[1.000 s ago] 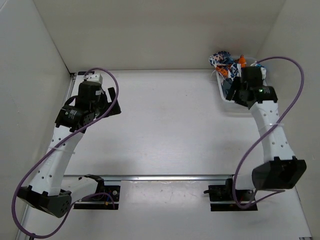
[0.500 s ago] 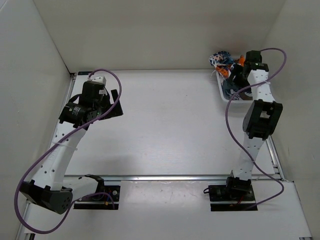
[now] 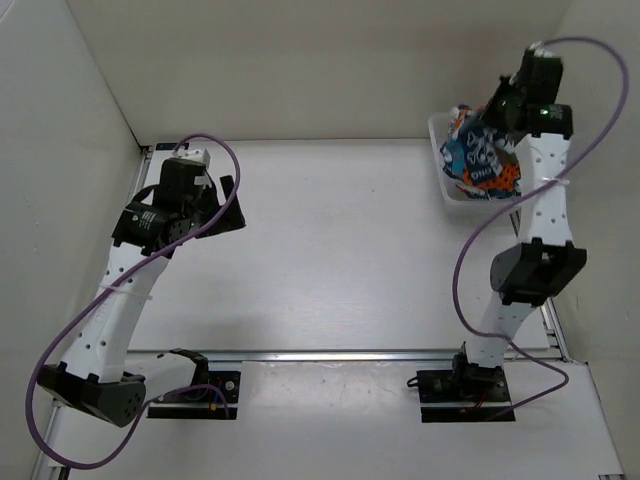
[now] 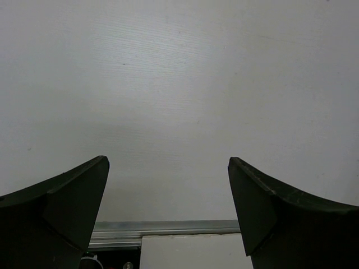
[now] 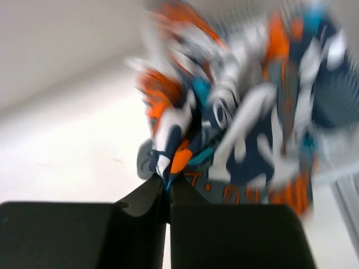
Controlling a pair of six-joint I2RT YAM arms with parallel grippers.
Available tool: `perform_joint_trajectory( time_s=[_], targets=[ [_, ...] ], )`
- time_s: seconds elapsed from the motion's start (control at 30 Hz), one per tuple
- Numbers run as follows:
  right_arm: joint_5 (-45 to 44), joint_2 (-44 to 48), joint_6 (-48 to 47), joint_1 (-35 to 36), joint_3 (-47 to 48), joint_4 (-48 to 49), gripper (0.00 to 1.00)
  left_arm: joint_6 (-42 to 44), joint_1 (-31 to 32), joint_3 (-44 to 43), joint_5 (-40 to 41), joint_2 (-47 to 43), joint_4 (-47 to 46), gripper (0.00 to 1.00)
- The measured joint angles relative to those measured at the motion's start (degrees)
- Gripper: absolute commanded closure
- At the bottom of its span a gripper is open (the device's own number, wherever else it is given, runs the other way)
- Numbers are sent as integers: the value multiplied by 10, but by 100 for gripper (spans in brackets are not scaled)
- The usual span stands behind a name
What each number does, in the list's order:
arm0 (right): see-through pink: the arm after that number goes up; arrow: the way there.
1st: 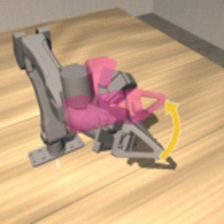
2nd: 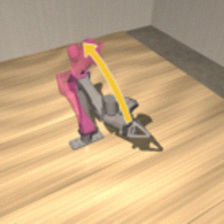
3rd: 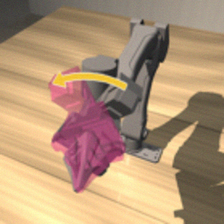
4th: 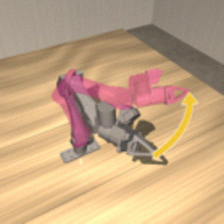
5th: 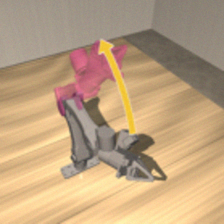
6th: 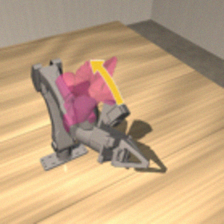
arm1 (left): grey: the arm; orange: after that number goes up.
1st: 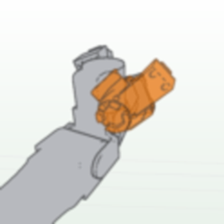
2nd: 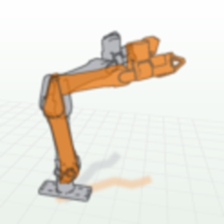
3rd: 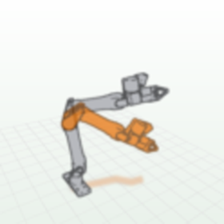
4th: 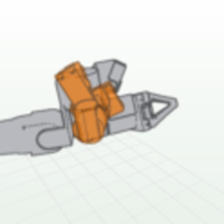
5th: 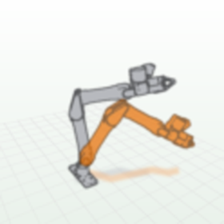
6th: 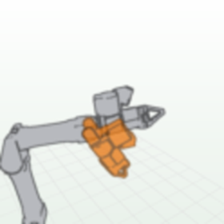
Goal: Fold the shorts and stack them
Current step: Grab the shorts from the pile, then move the shorts to the center of the board
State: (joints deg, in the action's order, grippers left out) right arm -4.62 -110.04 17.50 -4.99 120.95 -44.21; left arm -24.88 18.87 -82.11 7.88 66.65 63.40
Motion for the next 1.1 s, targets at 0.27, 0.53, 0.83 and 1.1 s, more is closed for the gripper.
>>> perform_joint_trajectory(
  time_s=[0.27,0.53,0.83,1.1],
  targets=[
    [135,177,-33,93,192,1,100,1,-11,-106,9,14,18,0],
    [139,361,19,330,-224,104,22,5,-59,-199,30,19,19,0],
    [-1,228,56,488,-413,-1,2,19,-64,-138,-69,27,7,0],
    [-9,433,63,280,-438,-7,9,-24,-13,59,-134,37,-22,0]
  ],
)
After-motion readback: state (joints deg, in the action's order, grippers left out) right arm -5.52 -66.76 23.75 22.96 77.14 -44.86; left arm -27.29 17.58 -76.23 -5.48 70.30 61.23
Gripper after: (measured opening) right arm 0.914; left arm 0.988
